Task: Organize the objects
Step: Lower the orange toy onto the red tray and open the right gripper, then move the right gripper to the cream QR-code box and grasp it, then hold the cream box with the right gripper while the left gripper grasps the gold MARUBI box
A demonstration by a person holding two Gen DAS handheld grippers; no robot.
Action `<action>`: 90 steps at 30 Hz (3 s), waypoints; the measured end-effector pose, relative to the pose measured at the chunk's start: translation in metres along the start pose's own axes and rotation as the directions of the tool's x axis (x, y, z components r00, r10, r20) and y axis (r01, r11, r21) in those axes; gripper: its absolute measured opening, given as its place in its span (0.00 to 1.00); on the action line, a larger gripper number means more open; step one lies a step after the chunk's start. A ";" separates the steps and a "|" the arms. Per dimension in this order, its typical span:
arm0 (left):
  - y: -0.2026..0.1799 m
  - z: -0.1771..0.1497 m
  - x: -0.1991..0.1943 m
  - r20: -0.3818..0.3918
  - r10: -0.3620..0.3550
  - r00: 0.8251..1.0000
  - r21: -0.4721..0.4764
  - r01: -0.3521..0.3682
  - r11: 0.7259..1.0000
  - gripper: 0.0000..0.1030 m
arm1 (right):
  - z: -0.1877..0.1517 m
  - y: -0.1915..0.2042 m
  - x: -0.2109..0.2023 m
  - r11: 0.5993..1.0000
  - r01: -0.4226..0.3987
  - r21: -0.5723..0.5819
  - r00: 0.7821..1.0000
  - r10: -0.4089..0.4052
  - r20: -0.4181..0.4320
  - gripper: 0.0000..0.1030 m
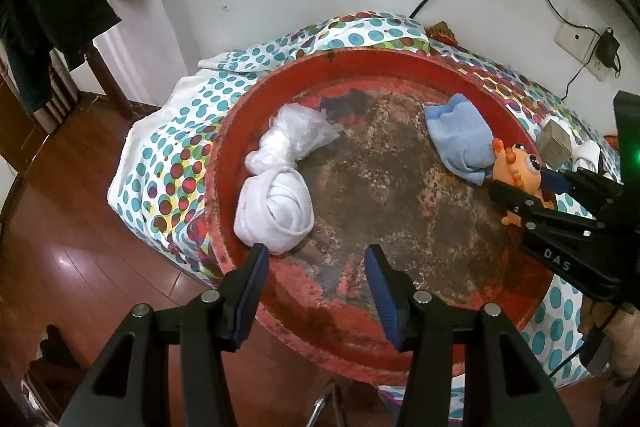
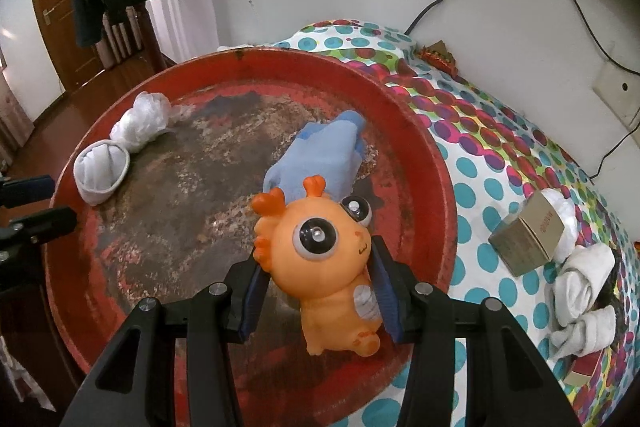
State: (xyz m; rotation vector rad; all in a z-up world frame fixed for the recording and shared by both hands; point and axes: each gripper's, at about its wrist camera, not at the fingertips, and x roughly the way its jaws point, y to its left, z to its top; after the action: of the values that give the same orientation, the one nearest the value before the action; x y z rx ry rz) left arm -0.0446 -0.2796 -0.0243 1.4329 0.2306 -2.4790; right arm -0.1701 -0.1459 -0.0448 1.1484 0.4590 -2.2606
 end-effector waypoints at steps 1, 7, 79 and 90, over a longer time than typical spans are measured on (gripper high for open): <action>0.001 0.000 -0.001 0.002 -0.003 1.000 -0.001 0.003 1.000 0.49 | 0.001 0.001 0.001 1.000 0.003 -0.003 1.000 -0.003 0.000 0.45; 0.005 0.001 -0.003 0.004 -0.001 1.000 -0.013 0.001 1.000 0.49 | 0.012 0.005 0.011 0.998 0.050 -0.022 0.999 -0.050 0.000 0.45; -0.118 -0.034 0.005 -0.056 -0.067 0.996 0.304 0.081 0.949 0.49 | -0.146 -0.237 -0.052 0.881 0.274 0.386 0.957 -0.288 -0.022 0.40; -0.118 -0.030 -0.007 -0.020 -0.067 0.998 0.298 0.070 0.952 0.50 | -0.164 -0.263 -0.062 0.883 0.166 0.439 0.980 -0.198 0.028 0.31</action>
State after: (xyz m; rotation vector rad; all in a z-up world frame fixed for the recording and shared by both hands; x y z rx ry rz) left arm -0.0531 -0.1581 -0.0330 1.5741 -0.1009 -2.6520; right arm -0.1993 0.1673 -0.0754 1.2711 0.0247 -2.6475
